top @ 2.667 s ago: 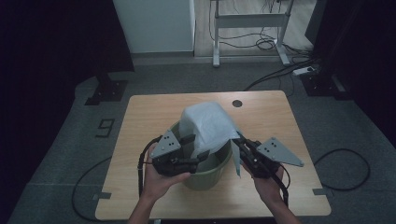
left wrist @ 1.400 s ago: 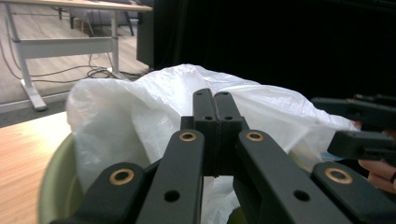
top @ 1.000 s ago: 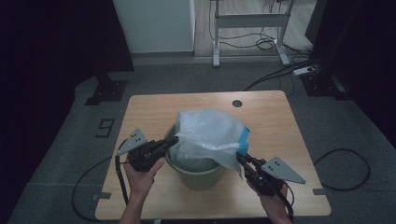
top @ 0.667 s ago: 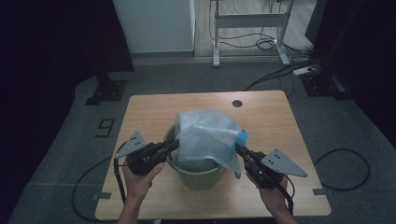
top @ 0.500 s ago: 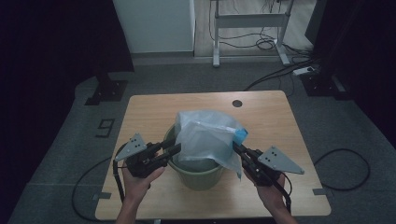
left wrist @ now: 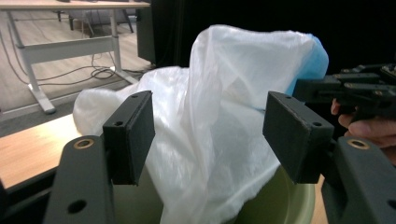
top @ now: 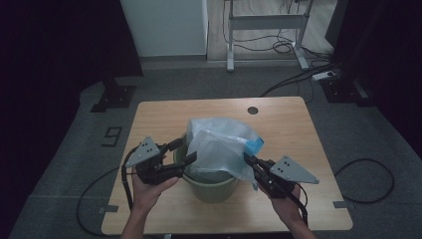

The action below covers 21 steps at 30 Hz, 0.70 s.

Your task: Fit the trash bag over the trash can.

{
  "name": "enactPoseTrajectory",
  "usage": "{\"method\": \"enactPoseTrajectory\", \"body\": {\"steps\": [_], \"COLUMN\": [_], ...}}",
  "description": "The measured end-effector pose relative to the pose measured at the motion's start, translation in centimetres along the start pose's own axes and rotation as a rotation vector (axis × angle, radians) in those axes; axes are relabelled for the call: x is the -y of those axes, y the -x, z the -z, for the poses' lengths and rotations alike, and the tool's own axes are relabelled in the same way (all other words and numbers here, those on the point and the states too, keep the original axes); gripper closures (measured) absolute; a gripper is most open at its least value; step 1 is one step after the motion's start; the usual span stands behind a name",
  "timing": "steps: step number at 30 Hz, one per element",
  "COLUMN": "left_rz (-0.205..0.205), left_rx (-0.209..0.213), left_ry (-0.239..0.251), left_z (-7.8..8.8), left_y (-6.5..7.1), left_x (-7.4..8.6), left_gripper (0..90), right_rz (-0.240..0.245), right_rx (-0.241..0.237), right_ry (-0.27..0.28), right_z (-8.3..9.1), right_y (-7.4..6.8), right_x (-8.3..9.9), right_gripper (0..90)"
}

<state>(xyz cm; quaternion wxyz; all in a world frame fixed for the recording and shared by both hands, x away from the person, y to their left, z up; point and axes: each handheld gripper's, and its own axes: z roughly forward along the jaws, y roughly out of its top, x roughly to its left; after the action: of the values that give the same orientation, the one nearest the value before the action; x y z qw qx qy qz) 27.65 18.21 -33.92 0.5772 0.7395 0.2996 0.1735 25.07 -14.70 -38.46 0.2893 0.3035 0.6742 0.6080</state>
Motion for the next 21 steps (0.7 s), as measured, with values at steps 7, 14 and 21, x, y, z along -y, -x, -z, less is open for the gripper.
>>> {"method": "enactPoseTrajectory", "body": {"steps": [7, 14, 21], "left_rz": [-0.003, -0.032, -0.033], "left_rx": [0.018, 0.055, 0.048], "left_ry": [-0.037, -0.072, -0.100], "left_z": [-2.4, -3.6, -2.3], "left_y": [-0.7, -0.5, -0.5], "left_x": [-1.2, -1.0, 0.1], "left_gripper": [36.1, 77.5, 89.8], "right_rz": [0.002, 0.002, -0.007], "right_rx": [-0.014, -0.022, -0.019], "right_ry": [-0.004, -0.005, 0.015], "right_z": [-0.1, -0.3, -0.2], "right_y": [0.0, 0.0, 0.2], "right_x": [-0.1, -0.2, -0.7], "right_gripper": [89.3, 89.3, 89.2]}}
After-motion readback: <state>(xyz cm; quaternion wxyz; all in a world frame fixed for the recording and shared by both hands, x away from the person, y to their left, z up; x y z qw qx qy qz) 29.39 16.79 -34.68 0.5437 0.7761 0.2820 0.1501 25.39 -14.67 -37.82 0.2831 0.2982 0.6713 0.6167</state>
